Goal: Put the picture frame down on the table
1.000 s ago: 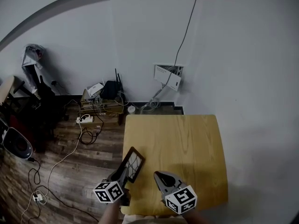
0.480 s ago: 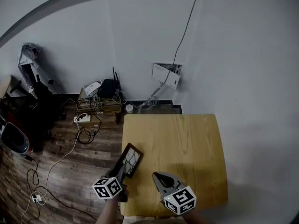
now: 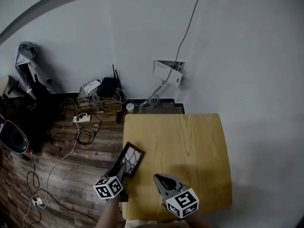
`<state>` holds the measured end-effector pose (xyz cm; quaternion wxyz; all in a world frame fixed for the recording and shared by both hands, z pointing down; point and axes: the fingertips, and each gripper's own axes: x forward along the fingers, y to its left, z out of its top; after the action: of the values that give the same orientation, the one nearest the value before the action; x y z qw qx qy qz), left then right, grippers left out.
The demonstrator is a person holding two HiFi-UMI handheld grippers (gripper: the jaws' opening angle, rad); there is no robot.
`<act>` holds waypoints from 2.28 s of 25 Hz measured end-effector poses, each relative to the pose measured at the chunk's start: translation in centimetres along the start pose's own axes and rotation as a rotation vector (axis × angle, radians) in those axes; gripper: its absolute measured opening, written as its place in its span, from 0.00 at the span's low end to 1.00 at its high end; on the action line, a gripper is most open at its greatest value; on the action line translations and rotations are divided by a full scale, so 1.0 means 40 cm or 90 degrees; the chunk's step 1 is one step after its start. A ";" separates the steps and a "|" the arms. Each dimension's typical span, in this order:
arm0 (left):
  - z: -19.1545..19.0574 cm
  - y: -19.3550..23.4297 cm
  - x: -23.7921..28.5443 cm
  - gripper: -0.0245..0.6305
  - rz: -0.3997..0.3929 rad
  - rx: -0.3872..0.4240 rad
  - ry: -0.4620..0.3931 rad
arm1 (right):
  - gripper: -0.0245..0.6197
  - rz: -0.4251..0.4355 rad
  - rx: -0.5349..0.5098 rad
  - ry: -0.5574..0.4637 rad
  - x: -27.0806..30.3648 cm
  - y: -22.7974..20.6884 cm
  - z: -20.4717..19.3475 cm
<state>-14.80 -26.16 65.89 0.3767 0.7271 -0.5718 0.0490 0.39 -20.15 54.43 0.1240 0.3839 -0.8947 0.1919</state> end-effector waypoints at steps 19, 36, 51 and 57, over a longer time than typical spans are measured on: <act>-0.036 0.098 0.045 0.36 0.076 -0.041 0.008 | 0.04 0.002 0.003 0.012 0.027 -0.014 -0.011; -0.029 0.127 0.035 0.43 0.127 -0.020 -0.018 | 0.04 -0.001 0.003 0.006 0.011 -0.002 -0.011; 0.026 0.006 -0.113 0.26 0.105 -0.001 -0.110 | 0.04 0.011 -0.010 -0.022 -0.070 0.025 0.003; 0.033 -0.071 -0.228 0.11 0.083 0.030 -0.156 | 0.04 0.008 -0.017 -0.037 -0.134 0.074 -0.004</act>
<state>-15.92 -19.54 58.97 0.2830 0.6976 -0.6582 -0.0025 1.85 -14.79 51.87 0.1019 0.3821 -0.9027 0.1696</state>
